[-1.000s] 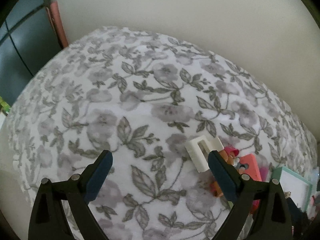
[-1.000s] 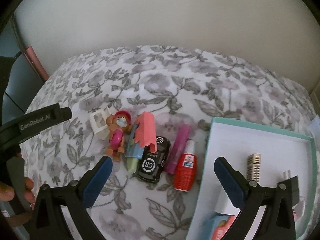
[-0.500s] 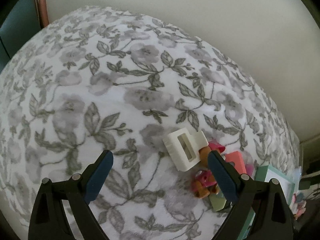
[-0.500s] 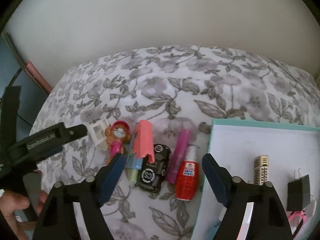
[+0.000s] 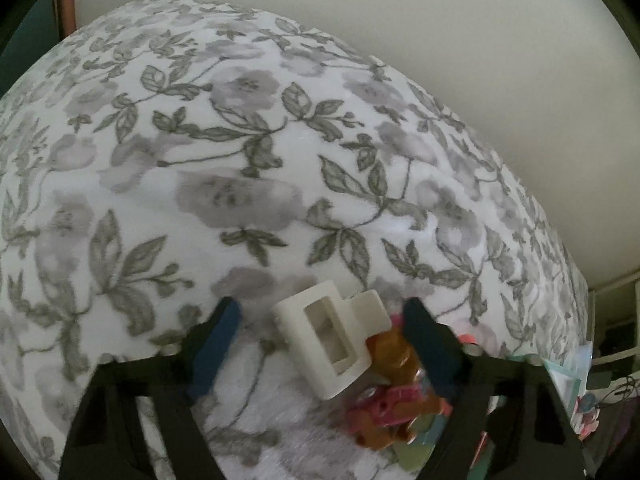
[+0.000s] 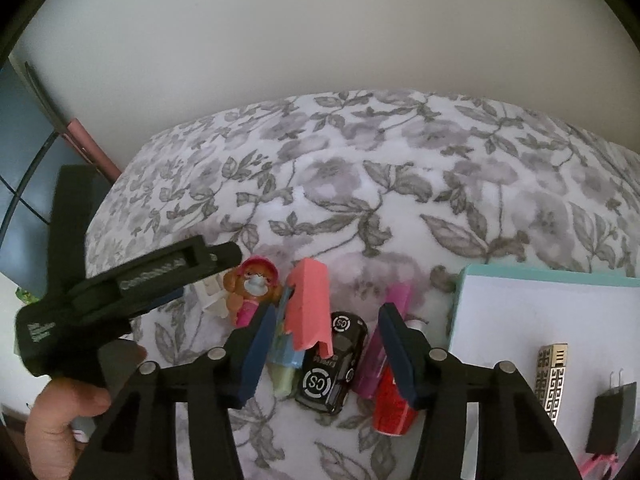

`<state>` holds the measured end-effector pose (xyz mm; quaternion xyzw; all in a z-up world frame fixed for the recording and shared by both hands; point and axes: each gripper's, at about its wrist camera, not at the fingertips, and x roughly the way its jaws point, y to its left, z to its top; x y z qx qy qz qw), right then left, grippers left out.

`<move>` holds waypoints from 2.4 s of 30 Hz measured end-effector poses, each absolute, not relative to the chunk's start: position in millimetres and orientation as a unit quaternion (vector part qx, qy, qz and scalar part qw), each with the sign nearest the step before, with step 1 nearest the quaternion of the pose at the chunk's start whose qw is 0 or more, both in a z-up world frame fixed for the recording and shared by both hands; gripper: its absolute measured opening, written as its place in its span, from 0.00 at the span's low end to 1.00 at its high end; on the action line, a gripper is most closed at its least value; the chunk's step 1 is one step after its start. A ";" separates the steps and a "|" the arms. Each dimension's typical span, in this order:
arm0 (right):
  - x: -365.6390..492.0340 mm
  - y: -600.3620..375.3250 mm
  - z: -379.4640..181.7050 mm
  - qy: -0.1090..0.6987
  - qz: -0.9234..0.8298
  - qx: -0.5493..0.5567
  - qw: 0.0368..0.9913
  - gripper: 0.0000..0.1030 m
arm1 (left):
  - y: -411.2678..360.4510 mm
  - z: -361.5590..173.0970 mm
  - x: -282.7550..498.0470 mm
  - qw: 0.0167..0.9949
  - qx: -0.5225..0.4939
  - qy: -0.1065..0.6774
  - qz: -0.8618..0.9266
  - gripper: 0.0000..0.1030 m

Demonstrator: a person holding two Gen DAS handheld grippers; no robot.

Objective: Organize rigid objects
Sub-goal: 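Grasp the white clip with the left tool while the right tool grasps the toy dog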

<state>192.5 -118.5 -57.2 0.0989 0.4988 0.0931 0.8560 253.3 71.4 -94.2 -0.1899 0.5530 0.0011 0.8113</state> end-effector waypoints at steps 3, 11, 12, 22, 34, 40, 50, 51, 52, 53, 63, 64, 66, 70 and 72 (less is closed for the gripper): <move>193.5 -119.1 -58.2 0.499 0.091 0.092 0.857 0.54 | 70.2 -97.6 255.8 0.811 -0.194 0.551 0.001 0.75; 194.4 -118.7 -62.2 0.506 0.086 0.084 0.854 0.54 | 62.4 -97.7 258.5 0.817 -0.156 0.556 0.000 0.61; 194.5 -118.6 -62.2 0.506 0.085 0.084 0.854 0.54 | 62.3 -98.0 258.4 0.816 -0.151 0.557 -0.003 0.61; 195.7 -109.1 -59.5 0.506 0.105 0.094 0.851 0.52 | 84.6 -98.2 245.3 0.804 -0.145 0.576 -0.009 0.61; 207.3 -60.8 -58.3 0.517 0.140 0.062 0.842 0.46 | 119.2 -99.6 233.7 0.797 -0.164 0.581 0.012 0.61; 206.3 -43.5 -63.9 0.521 0.130 0.012 0.844 0.41 | 124.0 -99.0 233.8 0.798 -0.163 0.580 0.021 0.61; 215.2 -30.6 -86.6 0.546 0.123 -0.004 0.829 0.38 | 128.8 -100.4 232.2 0.798 -0.169 0.577 0.028 0.61; 215.7 -28.4 -86.9 0.546 0.124 -0.007 0.829 0.38 | 129.8 -100.0 231.6 0.799 -0.169 0.577 0.030 0.61; 216.7 -26.6 -88.2 0.548 0.127 -0.006 0.827 0.38 | 130.3 -99.7 231.6 0.799 -0.169 0.577 0.031 0.61; 217.7 -25.1 -91.2 0.553 0.132 0.000 0.822 0.38 | 131.0 -99.3 231.2 0.799 -0.168 0.576 0.034 0.61; 220.0 -1.7 -101.1 0.560 0.130 -0.052 0.817 0.37 | 132.9 -98.1 229.7 0.800 -0.164 0.576 0.048 0.61; 220.8 -0.5 -101.3 0.559 0.129 -0.056 0.817 0.38 | 133.1 -98.0 229.7 0.800 -0.164 0.576 0.048 0.61; 221.7 0.3 -102.2 0.558 0.128 -0.062 0.818 0.38 | 133.0 -99.0 229.9 0.798 -0.158 0.579 0.052 0.60; 221.9 3.1 -103.9 0.554 0.123 -0.078 0.820 0.37 | 130.6 -99.4 229.5 0.801 -0.145 0.579 0.054 0.60; 220.3 2.1 -103.4 0.554 0.121 -0.075 0.820 0.37 | 130.1 -99.2 227.3 0.801 -0.141 0.580 0.056 0.60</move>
